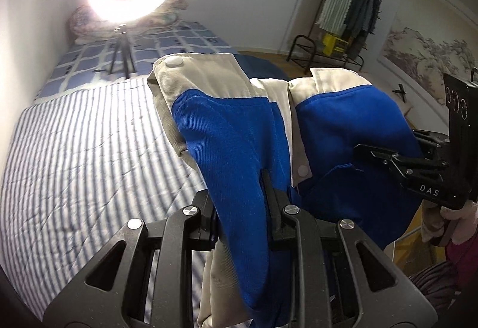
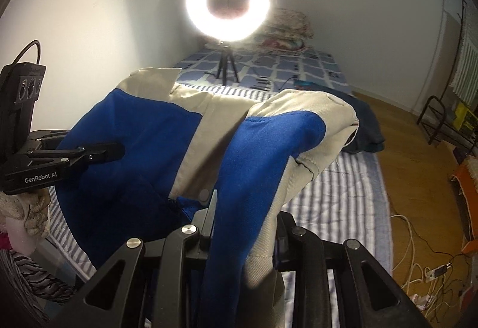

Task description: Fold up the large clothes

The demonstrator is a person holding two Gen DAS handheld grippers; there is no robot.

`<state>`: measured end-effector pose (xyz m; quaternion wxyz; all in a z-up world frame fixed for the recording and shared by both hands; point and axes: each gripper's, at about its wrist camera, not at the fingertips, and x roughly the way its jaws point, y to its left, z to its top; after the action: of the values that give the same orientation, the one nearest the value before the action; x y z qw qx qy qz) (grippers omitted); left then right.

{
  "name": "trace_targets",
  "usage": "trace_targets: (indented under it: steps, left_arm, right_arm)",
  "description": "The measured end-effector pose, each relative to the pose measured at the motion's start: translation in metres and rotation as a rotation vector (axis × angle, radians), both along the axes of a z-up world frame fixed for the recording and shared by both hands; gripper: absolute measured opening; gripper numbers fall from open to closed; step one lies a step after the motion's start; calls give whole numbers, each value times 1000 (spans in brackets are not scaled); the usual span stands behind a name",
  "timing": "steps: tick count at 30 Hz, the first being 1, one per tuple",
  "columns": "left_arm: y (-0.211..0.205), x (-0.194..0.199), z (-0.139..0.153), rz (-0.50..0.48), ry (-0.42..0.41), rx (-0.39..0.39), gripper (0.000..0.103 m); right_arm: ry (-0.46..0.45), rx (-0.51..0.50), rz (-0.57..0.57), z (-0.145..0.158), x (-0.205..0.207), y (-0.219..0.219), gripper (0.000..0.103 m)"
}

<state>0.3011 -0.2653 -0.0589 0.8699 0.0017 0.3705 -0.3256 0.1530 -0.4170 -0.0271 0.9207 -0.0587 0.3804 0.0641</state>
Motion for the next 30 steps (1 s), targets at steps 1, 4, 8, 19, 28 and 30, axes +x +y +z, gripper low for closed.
trace_targets:
  steps: [1,4,8,19,28,30]
  left_arm:
    - [-8,5,1,-9,-1,-1,21]
    - [-31,26,4,-29,-4,-13,20]
    - [-62,57,5,-47,-4,-38,20]
    - [-143,195,-2,-76,-33,-111,20]
    - [-197,306,-15,-50,-21,-118,20]
    - [-202,328,-17,-33,-19,-128,20]
  right_arm:
    - [-3,-5,-6,2,3,-7,26]
    - [-11,-18,-26,5,15,-28,26]
    - [-30,-29,-56,10,38,-55,26]
    - [-84,-102,-112,26,160,-124,25]
    - [-78,-89,-127,18,280,-177,25]
    - [-79,-95,-120,15,309,-186,25]
